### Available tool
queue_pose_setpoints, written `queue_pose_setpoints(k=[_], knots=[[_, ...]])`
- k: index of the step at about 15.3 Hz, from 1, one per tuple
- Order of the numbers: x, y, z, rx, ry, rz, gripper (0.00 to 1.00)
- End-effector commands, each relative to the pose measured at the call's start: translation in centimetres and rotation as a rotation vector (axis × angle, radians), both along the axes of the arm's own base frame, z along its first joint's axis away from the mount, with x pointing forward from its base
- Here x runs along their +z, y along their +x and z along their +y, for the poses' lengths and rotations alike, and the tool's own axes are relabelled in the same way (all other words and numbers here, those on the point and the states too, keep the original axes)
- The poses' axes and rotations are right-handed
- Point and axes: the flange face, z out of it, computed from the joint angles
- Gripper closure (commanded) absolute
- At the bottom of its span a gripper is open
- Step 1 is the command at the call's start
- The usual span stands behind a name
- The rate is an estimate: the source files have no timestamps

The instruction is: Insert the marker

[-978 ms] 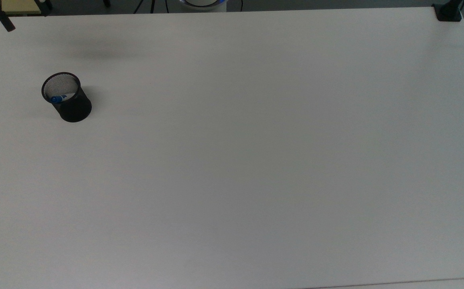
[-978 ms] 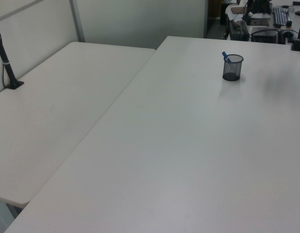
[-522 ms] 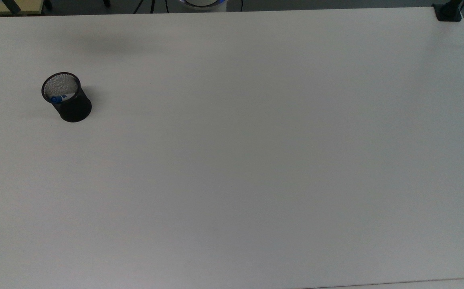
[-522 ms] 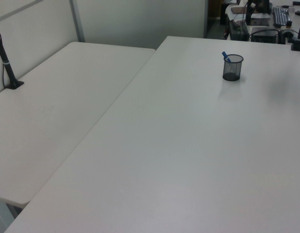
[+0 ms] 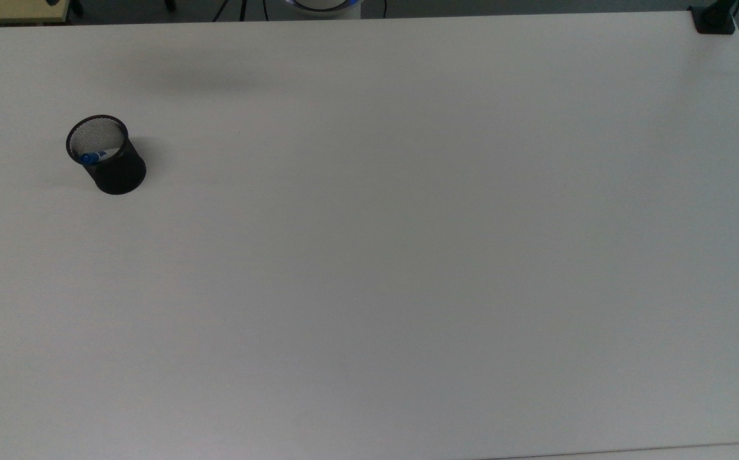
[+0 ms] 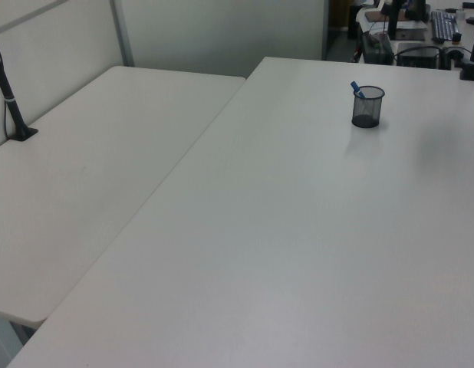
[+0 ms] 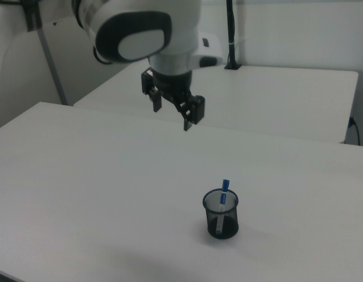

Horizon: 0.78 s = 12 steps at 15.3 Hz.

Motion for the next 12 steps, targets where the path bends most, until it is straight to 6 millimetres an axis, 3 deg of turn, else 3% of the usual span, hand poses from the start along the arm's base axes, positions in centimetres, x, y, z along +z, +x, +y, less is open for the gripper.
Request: queue_pose_setpoints(k=[1, 6, 12], knots=[[2.4, 0.6, 5.4, -0.006, -0.110, 0.068, 0.07], [2.1, 2.6, 11.8, 0.034, -0.269, 0.126, 0.00], [0.7, 4.1, 14.7, 0.060, -0.307, 0.112, 0.00]])
